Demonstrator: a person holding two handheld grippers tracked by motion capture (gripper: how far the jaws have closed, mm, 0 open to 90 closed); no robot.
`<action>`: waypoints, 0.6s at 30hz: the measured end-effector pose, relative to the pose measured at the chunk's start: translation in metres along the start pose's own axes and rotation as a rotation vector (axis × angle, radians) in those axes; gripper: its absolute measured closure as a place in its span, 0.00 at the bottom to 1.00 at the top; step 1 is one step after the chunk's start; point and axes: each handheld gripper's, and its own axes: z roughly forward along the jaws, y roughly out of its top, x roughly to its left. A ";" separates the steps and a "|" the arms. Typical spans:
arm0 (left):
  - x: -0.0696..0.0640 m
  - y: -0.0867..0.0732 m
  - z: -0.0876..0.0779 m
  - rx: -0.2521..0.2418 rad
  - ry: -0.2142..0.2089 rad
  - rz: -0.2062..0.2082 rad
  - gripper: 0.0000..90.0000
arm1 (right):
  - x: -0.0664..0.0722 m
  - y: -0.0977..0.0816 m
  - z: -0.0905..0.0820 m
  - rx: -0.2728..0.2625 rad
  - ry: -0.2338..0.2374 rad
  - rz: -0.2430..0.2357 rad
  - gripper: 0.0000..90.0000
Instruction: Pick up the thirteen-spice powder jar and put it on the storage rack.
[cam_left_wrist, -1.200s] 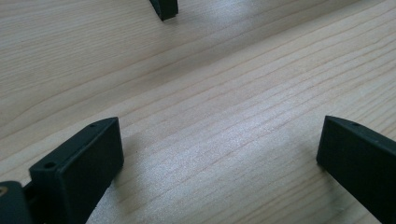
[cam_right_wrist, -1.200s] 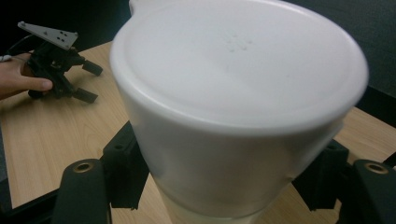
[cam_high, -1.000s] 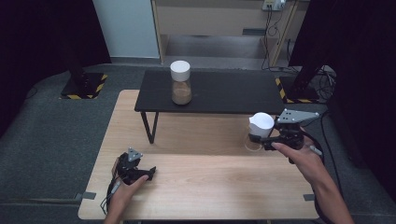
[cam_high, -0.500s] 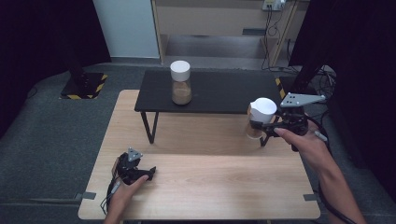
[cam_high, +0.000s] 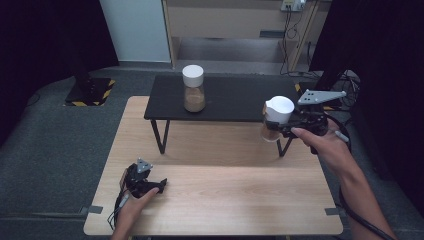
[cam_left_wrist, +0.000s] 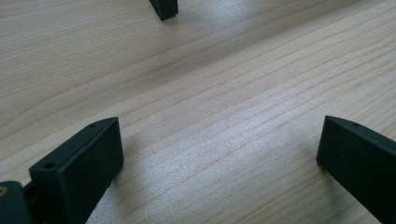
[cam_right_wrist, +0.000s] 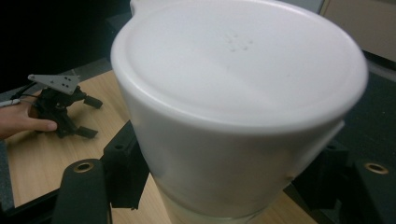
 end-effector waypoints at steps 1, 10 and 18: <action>0.000 0.000 0.000 0.000 0.000 0.000 0.00 | 0.000 0.002 0.000 -0.002 -0.004 -0.001 0.35; 0.000 0.000 0.000 0.000 0.000 0.000 0.00 | -0.010 0.017 0.003 -0.007 -0.035 0.004 0.35; 0.000 0.000 0.000 -0.003 0.000 -0.004 0.00 | -0.018 0.032 0.010 -0.014 -0.055 0.004 0.35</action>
